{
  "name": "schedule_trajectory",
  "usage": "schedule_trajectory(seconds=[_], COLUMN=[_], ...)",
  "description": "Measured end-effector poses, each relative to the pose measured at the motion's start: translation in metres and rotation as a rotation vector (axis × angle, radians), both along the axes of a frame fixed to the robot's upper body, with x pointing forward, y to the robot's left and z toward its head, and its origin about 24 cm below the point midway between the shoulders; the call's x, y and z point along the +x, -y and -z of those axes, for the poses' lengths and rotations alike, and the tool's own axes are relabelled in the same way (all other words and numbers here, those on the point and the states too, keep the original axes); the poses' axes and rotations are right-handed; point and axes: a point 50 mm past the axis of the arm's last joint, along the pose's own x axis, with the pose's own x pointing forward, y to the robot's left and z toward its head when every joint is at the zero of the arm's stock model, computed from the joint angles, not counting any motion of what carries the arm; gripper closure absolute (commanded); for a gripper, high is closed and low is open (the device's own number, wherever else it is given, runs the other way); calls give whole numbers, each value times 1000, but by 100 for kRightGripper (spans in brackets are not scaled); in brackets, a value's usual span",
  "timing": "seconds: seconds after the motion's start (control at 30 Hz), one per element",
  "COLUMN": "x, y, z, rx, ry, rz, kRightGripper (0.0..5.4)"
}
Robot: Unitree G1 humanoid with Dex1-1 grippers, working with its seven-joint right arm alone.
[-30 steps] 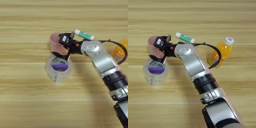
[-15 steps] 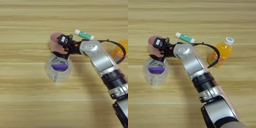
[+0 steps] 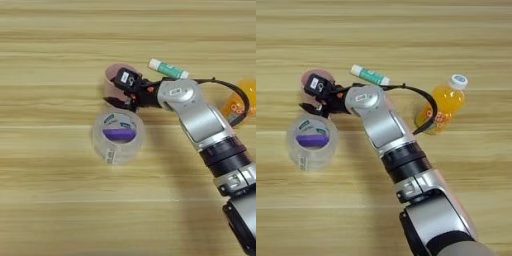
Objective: Move the objects on the table
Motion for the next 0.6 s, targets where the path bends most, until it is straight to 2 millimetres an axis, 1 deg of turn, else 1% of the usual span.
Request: schedule_trajectory(seconds=[0.1,0.2,0.33,0.47,0.5,0.53,0.6], x=[-1,-1,-2,-2,-3,-3,-3], y=[0,-1,-2,-2,-1,-1,0], z=[0,0,-3,-4,-4,-4,-4], rx=[-3,-7,-9,-12,-13,-15,-18], ry=[-5,-5,0,-4,-7,-9,-9], rz=[-10,-12,-25,-28,-25,-23,-21], kRightGripper=[345,388,428,467,467,482,491])
